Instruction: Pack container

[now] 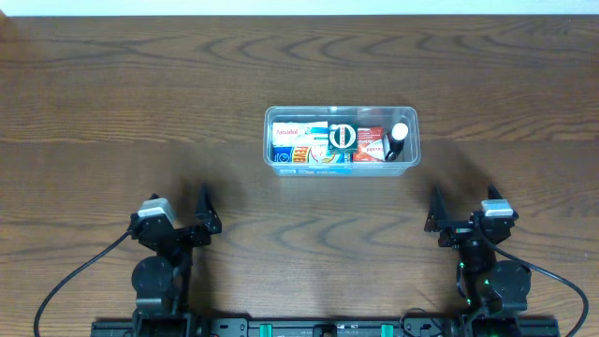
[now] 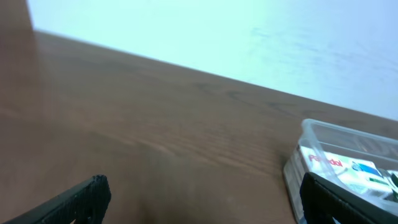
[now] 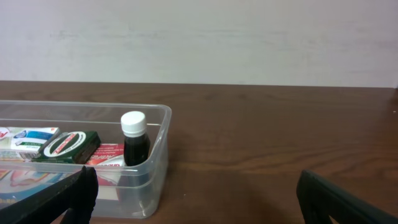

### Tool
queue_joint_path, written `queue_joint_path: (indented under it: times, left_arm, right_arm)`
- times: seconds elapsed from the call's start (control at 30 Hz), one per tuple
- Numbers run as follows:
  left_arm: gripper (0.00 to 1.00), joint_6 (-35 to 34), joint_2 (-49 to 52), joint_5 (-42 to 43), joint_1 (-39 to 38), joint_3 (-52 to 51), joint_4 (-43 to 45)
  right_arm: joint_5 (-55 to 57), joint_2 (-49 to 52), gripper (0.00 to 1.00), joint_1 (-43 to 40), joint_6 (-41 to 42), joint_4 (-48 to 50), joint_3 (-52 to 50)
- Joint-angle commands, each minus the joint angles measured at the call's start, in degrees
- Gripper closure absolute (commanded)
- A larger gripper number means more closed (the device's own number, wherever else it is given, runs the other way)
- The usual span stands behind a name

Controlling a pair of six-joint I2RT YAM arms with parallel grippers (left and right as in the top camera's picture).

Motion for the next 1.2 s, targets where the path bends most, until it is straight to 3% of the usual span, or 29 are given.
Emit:
queue_joint_path:
  times: [0.0, 0.17, 1.17]
  left_arm:
    - [0.02, 7.9, -1.9, 3.7, -0.3, -1.9, -0.6]
    - [0.02, 13.7, -1.9, 3.7, -2.0, -1.9, -0.6]
    - [0.02, 13.4, -1.8, 3.8, -2.3, -1.9, -0.6]
  right_arm:
    - [-0.4, -0.3, 0.01, -0.5, -0.6, -0.2, -0.1]
    - [-0.4, -0.3, 0.01, -0.5, -0.7, -0.2, -0.1]
    - [-0.4, -0.3, 0.01, -0.5, -0.6, -0.2, -0.1]
